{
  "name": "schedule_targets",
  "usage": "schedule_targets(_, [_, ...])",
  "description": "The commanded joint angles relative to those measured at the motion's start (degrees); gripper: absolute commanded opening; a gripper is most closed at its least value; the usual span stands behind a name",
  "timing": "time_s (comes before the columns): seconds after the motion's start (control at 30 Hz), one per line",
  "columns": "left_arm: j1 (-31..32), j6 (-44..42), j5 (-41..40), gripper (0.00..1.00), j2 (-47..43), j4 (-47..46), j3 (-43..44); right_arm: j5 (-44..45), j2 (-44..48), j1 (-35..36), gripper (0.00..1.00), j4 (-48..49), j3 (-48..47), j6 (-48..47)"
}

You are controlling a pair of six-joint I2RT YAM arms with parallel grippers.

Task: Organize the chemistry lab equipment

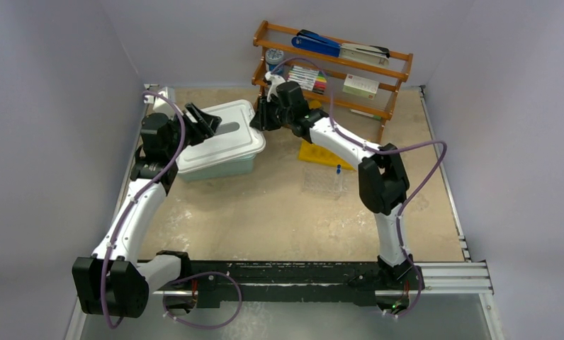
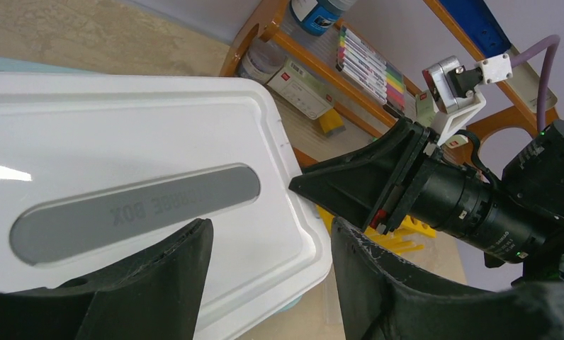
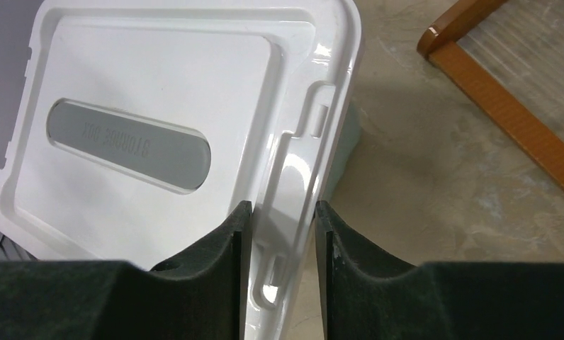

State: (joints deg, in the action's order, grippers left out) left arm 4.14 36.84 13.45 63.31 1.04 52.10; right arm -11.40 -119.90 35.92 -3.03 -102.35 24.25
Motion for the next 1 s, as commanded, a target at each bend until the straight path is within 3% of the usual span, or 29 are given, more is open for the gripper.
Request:
schedule_targets(0.0, [-0.19, 0.06, -0.18, 0.61, 0.39, -1.62, 0.11, 0.88, 3.81, 2.33, 0.44, -1.3, -2.05, -1.24])
schedule_targets(0.07, [-0.18, 0.57, -1.45, 0.61, 0.64, -1.1, -0.06, 1.21, 4.51, 2.71, 0.57, -0.86, -1.27, -1.18])
schedule_targets(0.13, [-0.19, 1.34, -2.17, 0.61, 0.88, -0.94, -0.49, 2.24, 5.11, 2.78, 0.6, -0.22, -0.23, -1.09])
schedule_targets(0.3, [-0.19, 4.02, -2.78, 0.61, 1.37, -1.82, -2.22, 2.54, 4.71, 2.74, 0.54, -1.08, -0.15, -0.73])
schedule_targets(0.63, [-0.19, 3.12, -7.13, 0.6, -2.58, -0.98, -4.68, 8.89, 9.73, 2.78, 0.55, -0.72, 3.0, -2.04])
schedule_targets(0.77, [-0.19, 2.86, -15.63, 0.59, -9.28, -0.31, -5.02, 11.29, 12.25, 2.81, 0.56, 1.07, 4.49, -2.6])
schedule_targets(0.93, [-0.19, -1.38, -27.26, 0.58, -9.44, 12.55, 2.31, 10.49, 13.6, 2.69, 0.55, 4.4, 6.18, -3.37])
schedule_targets(0.97, [-0.19, -1.92, -30.02, 0.53, -8.95, 15.24, 3.55, 10.17, 13.71, 2.75, 0.55, 5.12, 6.39, -3.41])
